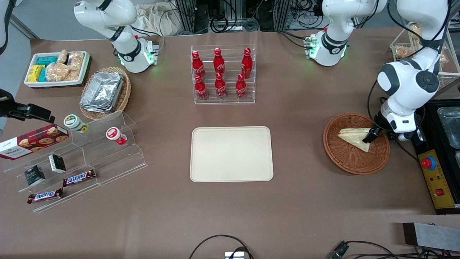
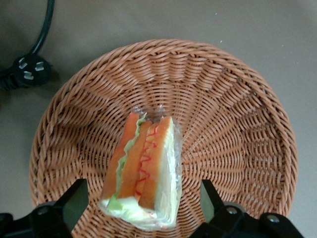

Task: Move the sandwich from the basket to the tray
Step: 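Close the left gripper on the sandwich's wrapped edge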

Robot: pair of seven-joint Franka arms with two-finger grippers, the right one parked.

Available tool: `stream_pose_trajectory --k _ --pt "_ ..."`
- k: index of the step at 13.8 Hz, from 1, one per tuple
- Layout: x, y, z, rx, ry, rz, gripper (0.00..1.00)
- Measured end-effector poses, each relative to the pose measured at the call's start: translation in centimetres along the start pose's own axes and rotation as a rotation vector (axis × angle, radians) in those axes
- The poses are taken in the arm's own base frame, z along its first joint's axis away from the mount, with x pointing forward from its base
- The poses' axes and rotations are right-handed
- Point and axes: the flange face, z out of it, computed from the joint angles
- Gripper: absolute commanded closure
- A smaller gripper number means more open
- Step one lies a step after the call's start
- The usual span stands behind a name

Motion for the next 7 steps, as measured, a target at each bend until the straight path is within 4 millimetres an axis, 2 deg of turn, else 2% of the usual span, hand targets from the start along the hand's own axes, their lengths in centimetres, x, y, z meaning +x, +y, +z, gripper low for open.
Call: stream_pose_trajectory --k 4,6,7 --pt "0.1 -0.2 2.1 -0.005 0.015 -0.013 0.01" --pt "0.0 -0.3 2.8 -0.003 0.014 -0.019 0.15" --pt "0.0 -0.3 2.9 -0.002 0.013 -0.02 0.27"
